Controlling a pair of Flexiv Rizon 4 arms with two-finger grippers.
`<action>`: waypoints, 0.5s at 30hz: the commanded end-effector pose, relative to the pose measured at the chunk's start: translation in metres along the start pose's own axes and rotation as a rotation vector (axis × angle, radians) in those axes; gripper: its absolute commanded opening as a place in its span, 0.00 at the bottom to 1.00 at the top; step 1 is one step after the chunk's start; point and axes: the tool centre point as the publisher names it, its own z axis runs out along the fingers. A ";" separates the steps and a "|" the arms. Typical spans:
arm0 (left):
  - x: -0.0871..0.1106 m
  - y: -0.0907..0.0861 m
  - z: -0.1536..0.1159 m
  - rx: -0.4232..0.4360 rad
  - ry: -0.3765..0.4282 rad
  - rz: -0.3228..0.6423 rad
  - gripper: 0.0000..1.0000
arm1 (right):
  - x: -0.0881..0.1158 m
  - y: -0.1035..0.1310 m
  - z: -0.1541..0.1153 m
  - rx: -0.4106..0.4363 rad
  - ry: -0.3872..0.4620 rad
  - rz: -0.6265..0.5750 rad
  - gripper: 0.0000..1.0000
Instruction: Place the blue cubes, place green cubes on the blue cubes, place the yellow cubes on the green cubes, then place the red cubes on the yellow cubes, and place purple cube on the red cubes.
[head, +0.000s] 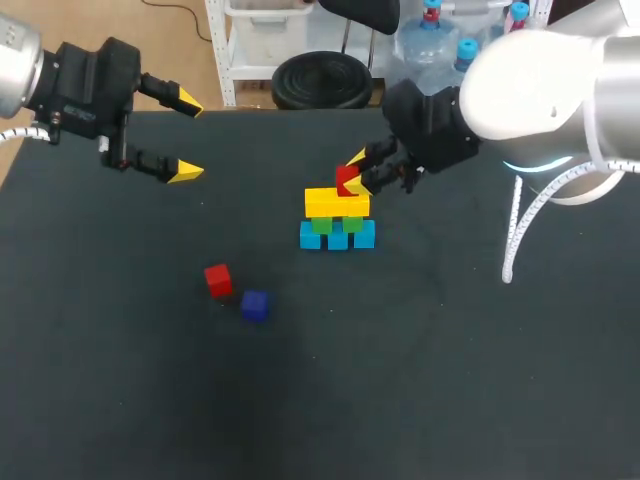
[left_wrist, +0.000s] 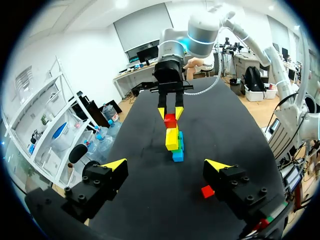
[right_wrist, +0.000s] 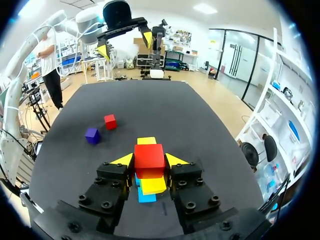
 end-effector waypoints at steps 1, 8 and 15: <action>0.002 -0.001 0.000 -0.003 -0.005 0.004 1.00 | 0.002 -0.001 0.001 0.001 -0.005 0.002 0.00; 0.002 -0.001 0.000 -0.003 -0.005 0.004 1.00 | 0.003 0.000 0.001 0.001 -0.004 0.005 0.00; 0.002 -0.001 0.000 -0.003 -0.005 0.004 1.00 | 0.005 0.000 0.003 -0.003 0.000 0.007 0.00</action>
